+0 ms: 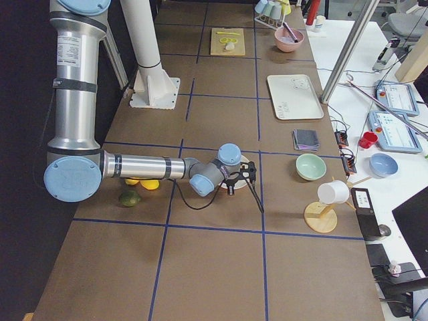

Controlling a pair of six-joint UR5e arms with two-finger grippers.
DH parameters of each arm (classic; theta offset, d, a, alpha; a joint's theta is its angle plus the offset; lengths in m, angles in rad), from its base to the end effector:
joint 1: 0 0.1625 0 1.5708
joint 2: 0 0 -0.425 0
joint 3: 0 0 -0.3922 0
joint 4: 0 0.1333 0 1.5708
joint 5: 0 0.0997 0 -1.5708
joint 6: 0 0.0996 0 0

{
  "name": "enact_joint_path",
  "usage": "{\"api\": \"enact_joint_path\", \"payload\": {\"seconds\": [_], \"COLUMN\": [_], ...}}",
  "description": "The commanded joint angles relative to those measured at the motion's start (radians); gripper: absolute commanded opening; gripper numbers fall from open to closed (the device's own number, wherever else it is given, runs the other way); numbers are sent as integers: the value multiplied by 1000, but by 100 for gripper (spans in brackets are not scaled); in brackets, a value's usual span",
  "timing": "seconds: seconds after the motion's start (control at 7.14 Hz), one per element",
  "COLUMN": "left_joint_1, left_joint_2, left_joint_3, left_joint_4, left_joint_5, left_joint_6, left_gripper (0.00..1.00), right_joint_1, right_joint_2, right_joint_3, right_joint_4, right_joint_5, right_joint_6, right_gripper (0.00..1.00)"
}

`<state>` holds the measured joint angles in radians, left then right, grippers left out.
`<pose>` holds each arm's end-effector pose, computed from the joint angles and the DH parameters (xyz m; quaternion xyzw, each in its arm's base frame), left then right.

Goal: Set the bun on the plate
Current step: 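Grip the white plate's rim with the right gripper and slide it toward the table center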

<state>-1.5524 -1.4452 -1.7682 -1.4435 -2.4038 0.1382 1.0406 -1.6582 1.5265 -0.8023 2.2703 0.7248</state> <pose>-0.0516 -0.4348 0.6284 -0.0011 0.4052 0.0603 0.9122 -0.1816 -0.4466 0.6394 0.0470 -0.4361 -0.0201 0.8984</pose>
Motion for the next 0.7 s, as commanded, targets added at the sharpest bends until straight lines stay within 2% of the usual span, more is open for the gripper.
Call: {"api": "enact_joint_path", "payload": {"seconds": [0.0,0.28,0.42,0.56], "left_joint_1": [0,0,0,0], "left_joint_2": [0,0,0,0], "left_joint_3": [-2,-2,-2,-2], "left_joint_4": [0,0,0,0], "left_joint_5": [0,0,0,0], "left_joint_6": [0,0,0,1], "left_gripper": [100,100,100,100], "right_joint_1": [-1,-2,-2,-22], "right_joint_2": [1,33,73,112], "right_joint_3": [9,59,81,92], "right_joint_4": [0,-2,-14,-11], "right_joint_5": [8,21,61,61], "right_joint_6": [-1,4,14,98], "right_gripper": [0,0,0,0]}}
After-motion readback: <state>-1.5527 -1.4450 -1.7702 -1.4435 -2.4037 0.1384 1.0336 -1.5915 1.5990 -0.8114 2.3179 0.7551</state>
